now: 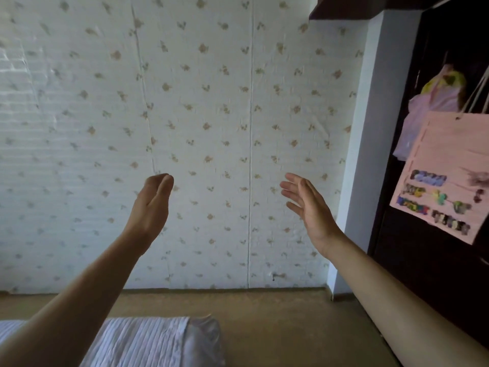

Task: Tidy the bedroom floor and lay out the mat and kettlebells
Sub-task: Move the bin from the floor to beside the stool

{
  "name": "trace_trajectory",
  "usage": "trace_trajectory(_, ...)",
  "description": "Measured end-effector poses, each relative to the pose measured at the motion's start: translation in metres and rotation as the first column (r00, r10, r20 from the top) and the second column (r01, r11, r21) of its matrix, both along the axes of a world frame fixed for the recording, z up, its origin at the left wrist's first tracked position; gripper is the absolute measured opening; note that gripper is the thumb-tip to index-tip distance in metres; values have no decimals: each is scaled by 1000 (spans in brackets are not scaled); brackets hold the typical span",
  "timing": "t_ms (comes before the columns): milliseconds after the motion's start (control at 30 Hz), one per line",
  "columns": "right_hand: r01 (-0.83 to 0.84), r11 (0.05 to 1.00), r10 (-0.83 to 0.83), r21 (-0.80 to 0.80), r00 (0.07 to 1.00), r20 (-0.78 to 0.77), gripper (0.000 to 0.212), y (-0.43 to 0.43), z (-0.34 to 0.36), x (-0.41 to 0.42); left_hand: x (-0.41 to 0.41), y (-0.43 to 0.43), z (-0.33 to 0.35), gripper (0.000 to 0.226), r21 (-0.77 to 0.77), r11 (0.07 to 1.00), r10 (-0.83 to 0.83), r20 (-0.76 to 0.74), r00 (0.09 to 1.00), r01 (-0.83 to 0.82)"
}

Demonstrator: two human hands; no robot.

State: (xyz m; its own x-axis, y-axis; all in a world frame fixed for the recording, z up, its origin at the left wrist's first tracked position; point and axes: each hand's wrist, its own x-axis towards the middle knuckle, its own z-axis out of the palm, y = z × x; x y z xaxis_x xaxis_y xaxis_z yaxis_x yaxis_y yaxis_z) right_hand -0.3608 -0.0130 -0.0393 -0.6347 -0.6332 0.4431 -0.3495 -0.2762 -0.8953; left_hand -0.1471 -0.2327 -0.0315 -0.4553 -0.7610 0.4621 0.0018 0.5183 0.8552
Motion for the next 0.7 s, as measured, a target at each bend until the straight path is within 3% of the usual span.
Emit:
trace_trajectory(167,-46,999,46,-20,999,-6,29,-72,-10,-75,-72,-61,-11,40,3,1000,8,16,1000,-8)
trace_trajectory(333,-40,998,41,-38,999,18,33,-140,-24,-183,-177,-126,-19,28,-2,1000,16,5,1000,-16)
trace_trajectory(633,-104,994,104,-22,994,25,33,-256,-5,-350,-336,-227,-10,65,-24,997,75,-43,996,-76)
trace_trajectory(700,-147,989,148,-25,989,19,47,-286,-5,-370,-353,-253,-10,68,-47,992,118,-59,991,-121)
